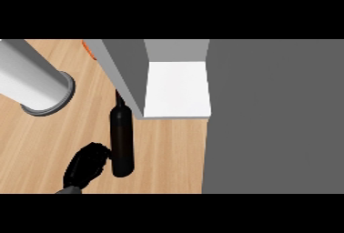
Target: Pick up the wine, place it into the cabinet and close the cabinet
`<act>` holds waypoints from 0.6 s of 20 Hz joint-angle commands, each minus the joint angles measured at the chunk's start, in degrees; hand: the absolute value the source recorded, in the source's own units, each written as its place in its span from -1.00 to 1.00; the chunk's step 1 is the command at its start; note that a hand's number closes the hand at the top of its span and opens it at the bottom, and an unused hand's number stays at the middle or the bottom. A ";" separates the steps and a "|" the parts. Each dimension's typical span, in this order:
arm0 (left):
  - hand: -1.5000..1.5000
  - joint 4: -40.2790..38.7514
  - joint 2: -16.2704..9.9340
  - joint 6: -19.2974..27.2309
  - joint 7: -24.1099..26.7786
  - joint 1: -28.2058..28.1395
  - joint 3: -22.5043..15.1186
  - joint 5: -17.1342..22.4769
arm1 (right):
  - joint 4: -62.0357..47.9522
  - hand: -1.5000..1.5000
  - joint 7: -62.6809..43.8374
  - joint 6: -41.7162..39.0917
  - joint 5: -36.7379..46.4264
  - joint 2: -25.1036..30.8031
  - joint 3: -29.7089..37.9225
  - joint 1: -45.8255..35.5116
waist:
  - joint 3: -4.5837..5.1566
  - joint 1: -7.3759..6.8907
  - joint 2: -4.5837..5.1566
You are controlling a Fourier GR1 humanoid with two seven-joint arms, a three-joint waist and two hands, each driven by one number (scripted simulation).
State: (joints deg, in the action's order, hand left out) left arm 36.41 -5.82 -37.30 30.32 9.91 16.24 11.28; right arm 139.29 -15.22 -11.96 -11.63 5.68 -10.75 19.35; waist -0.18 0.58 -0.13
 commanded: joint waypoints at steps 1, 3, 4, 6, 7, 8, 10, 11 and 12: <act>1.00 -3.26 -0.27 -3.46 8.83 1.20 -1.69 -2.82 | 7.45 -1.00 -3.53 1.21 -2.88 -0.15 0.15 1.56 | 0.28 0.25 0.17; 1.00 1.84 1.69 4.98 10.17 0.24 -2.63 -4.83 | 8.79 -1.00 -4.99 0.91 -5.50 1.13 2.73 0.75 | 0.24 0.03 0.07; 1.00 2.34 0.28 6.44 9.25 0.84 -1.48 -3.98 | 9.03 -1.00 -3.25 -0.97 -6.42 1.83 3.21 3.91 | 0.20 0.24 0.00; 1.00 2.28 2.07 13.89 13.00 1.02 -2.19 -7.01 | 8.38 -1.00 -3.73 0.54 -3.41 0.48 0.37 1.81 | 0.25 0.21 0.08; 1.00 3.79 0.33 14.00 13.19 -0.01 -2.23 -7.27 | 4.29 -1.00 1.02 -2.23 -6.24 1.23 3.86 3.37 | 0.16 0.09 0.04; 1.00 4.61 2.67 18.21 16.78 -1.20 -2.94 -8.99 | 5.55 -1.00 -1.74 0.15 -1.33 -0.47 -1.07 1.86 | 0.23 -0.13 0.02; 1.00 5.01 1.99 19.27 17.80 -1.02 -3.35 -9.61 | 3.17 -1.00 2.79 -2.21 -1.30 -0.27 -0.44 4.36 | 0.18 -0.05 0.01; 1.00 5.31 1.75 21.86 19.77 -0.82 -3.56 -11.07 | 6.30 -1.00 -0.87 -0.46 -1.18 -0.43 -1.75 3.34 | 0.22 -0.03 0.01; 1.00 8.03 -0.28 24.24 16.51 0.41 -3.26 -11.48 | 6.22 -1.00 -0.40 -0.61 -1.55 -0.41 -1.69 4.50 | 0.16 -0.01 -0.12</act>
State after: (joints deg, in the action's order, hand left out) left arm 40.98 -5.14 -19.00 44.64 9.09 13.48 2.42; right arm 138.86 -13.08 -13.15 -11.25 5.24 -11.72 21.40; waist -0.03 0.56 -0.14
